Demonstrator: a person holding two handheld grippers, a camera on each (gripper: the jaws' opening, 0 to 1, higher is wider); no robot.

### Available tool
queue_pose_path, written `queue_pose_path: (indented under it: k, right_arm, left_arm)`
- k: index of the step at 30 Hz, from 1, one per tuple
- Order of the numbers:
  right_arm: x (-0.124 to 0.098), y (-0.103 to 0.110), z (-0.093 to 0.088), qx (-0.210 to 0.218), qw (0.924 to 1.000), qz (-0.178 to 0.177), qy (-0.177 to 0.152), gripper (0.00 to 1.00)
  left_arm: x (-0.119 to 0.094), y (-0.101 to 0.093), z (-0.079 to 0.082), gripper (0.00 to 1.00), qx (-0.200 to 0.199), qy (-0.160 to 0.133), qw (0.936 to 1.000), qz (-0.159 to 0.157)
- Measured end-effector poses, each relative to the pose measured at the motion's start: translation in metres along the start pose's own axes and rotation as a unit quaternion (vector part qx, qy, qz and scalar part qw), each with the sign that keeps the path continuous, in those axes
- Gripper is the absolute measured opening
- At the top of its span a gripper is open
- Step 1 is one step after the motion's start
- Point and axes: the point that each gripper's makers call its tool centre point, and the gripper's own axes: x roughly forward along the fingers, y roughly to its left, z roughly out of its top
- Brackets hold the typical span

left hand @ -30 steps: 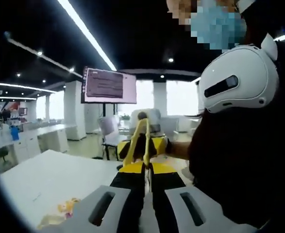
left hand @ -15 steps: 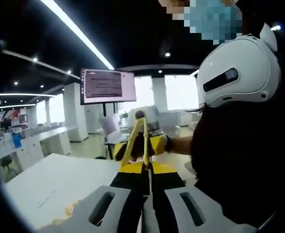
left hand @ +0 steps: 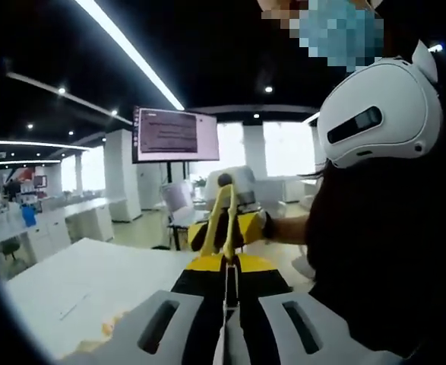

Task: Place the target food into the container with the food tongs after gripping and lifting it, then release it inside without dropping or visibly crushing the food.

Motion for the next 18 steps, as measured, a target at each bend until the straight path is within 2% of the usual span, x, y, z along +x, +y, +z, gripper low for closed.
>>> queue_pose_path:
  k: [2, 8, 10, 12, 14, 18]
  right_arm:
    - [0.002, -0.003, -0.007, -0.002, 0.9999, -0.005, 0.016, 0.21]
    - [0.004, -0.011, -0.012, -0.001, 0.9996, -0.014, 0.024, 0.21]
    - [0.004, -0.015, -0.012, 0.003, 0.9997, -0.018, 0.019, 0.21]
    - [0.002, -0.018, -0.012, 0.004, 0.9995, -0.024, 0.02, 0.21]
    - [0.0, -0.024, -0.015, 0.002, 0.9991, -0.033, 0.026, 0.21]
    - [-0.003, -0.033, -0.027, 0.003, 0.9976, -0.05, 0.048, 0.21]
  left_arm:
    - [-0.001, 0.003, -0.006, 0.02, -0.001, 0.012, 0.9999, 0.006]
    - [-0.005, 0.011, -0.017, 0.03, -0.011, 0.027, 0.9991, 0.03]
    - [-0.013, 0.017, -0.03, 0.01, -0.015, 0.046, 0.998, 0.04]
    - [-0.018, 0.02, -0.041, 0.03, -0.026, 0.058, 0.9967, 0.05]
    - [-0.022, 0.019, -0.044, 0.07, -0.036, 0.049, 0.9966, 0.056]
    - [-0.031, 0.022, -0.047, 0.1, -0.054, 0.034, 0.995, 0.076]
